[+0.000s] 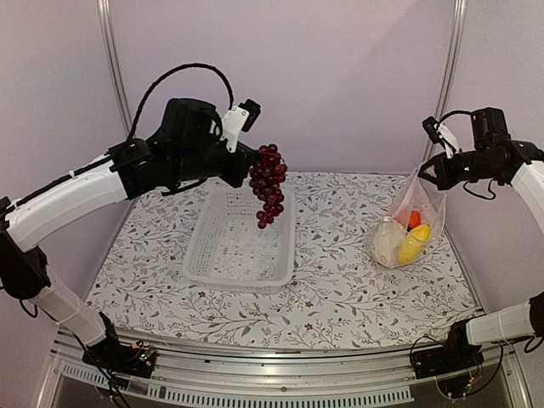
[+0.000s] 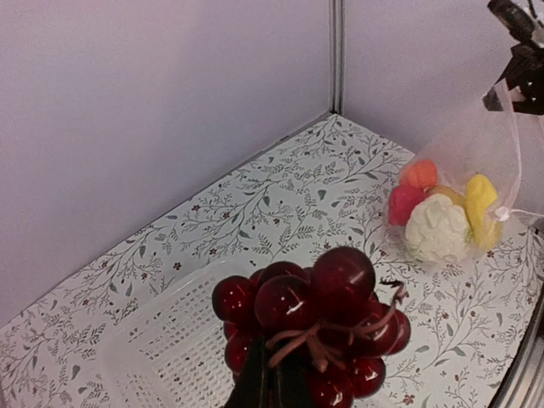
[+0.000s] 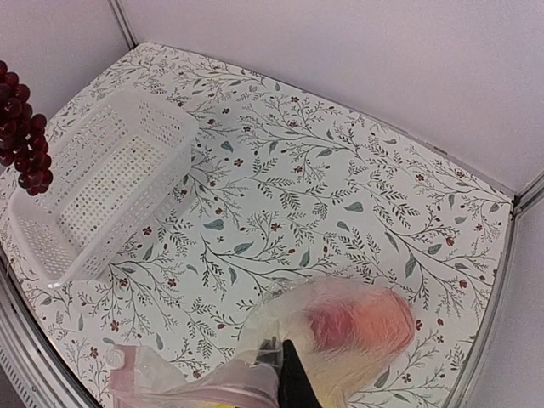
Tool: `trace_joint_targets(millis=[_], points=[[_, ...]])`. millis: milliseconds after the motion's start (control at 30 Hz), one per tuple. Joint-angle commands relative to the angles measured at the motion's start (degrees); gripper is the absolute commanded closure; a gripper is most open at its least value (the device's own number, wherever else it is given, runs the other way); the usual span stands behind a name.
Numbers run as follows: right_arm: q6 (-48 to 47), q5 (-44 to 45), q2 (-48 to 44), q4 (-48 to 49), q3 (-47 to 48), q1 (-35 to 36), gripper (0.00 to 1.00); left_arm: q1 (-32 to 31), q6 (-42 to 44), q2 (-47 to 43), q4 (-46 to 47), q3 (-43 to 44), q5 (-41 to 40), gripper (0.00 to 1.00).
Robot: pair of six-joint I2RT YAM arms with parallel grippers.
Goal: Place the food in the zip-top bag and seal the zipper
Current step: Pick up the fake fruit from the bin, then place the fake fruit in the zipper food storage bag.
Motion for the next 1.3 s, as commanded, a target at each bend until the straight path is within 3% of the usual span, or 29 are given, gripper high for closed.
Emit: trace_joint_targets(millis=[0, 267, 567, 967, 1267], points=[[1.29, -1.24, 1.98, 0.61, 3.32, -0.33, 1.00, -5.59, 0.38, -0.26, -2.44, 6.14, 0.05, 1.00], [3.20, -1.91, 5.73, 1.95, 4.71, -0.37, 1.00, -13.32, 2.02, 5.73, -1.50, 18.37, 3.10, 1.00], [3.43, -5.72, 6.81, 0.80, 3.21, -0.39, 1.00, -17.31, 6.53, 15.76, -2.06, 31.23, 0.53, 1.00], [4.22, -12.29, 5.27, -0.68, 1.06, -0.39, 1.00, -18.84, 4.28, 23.07, 8.55, 34.36, 2.78, 1.00], [3.75, -17.98, 4.61, -1.98, -0.08, -0.29, 1.00, -18.89, 4.60, 29.91, 10.49, 42.82, 7.21, 1.00]])
